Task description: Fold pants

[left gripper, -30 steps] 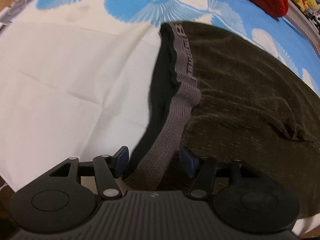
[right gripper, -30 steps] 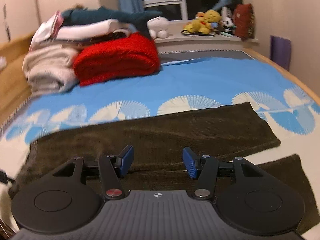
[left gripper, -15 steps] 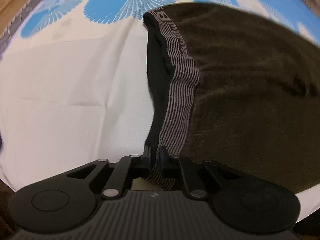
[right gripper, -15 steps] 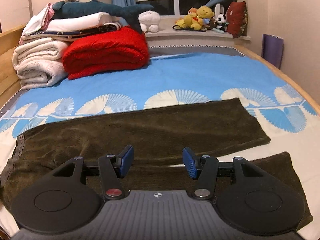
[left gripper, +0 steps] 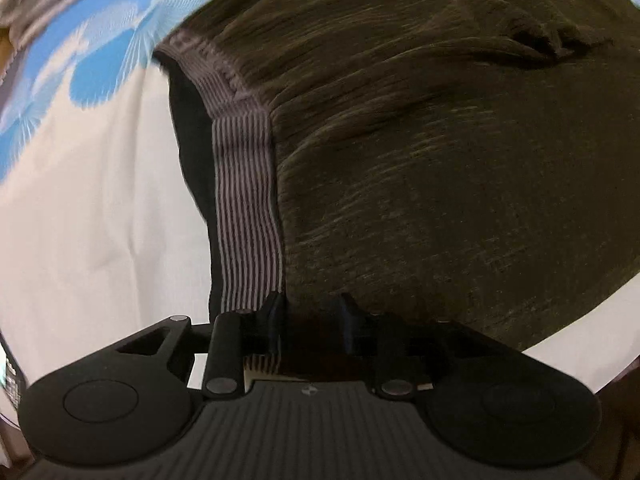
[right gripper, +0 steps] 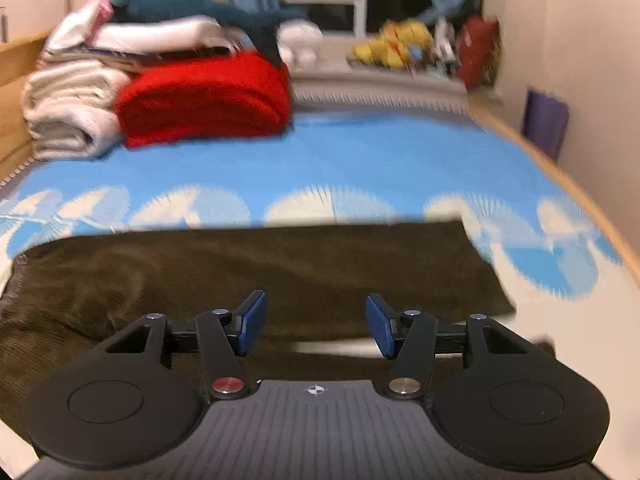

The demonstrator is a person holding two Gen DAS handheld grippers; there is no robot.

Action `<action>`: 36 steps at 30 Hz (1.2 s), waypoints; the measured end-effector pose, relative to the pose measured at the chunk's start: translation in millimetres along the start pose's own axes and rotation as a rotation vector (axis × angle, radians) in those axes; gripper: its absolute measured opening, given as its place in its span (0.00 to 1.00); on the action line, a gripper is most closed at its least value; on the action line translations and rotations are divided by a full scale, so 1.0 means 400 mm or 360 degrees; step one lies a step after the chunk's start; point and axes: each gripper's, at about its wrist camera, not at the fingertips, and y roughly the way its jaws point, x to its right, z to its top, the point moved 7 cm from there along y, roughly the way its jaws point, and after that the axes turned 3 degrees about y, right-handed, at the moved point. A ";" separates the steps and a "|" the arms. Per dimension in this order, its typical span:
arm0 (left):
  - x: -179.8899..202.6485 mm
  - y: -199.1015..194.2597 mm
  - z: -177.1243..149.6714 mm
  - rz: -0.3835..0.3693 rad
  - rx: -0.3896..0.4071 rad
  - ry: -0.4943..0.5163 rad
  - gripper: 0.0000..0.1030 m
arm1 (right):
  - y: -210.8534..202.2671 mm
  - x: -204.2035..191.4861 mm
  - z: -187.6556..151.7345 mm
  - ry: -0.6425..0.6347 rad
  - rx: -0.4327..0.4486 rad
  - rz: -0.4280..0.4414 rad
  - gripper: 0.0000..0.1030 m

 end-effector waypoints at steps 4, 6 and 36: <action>0.004 -0.046 0.032 -0.0120 0.0141 -0.0098 0.33 | 0.001 0.017 -0.003 0.0018 0.0012 -0.0020 0.55; 0.019 -0.033 0.033 -0.0192 0.0100 -0.0108 0.33 | 0.008 0.023 -0.014 0.0029 -0.0017 -0.0019 0.55; 0.001 -0.190 0.250 -0.0206 0.0571 -0.0467 0.59 | 0.053 0.050 0.054 0.0172 0.0125 -0.0061 0.50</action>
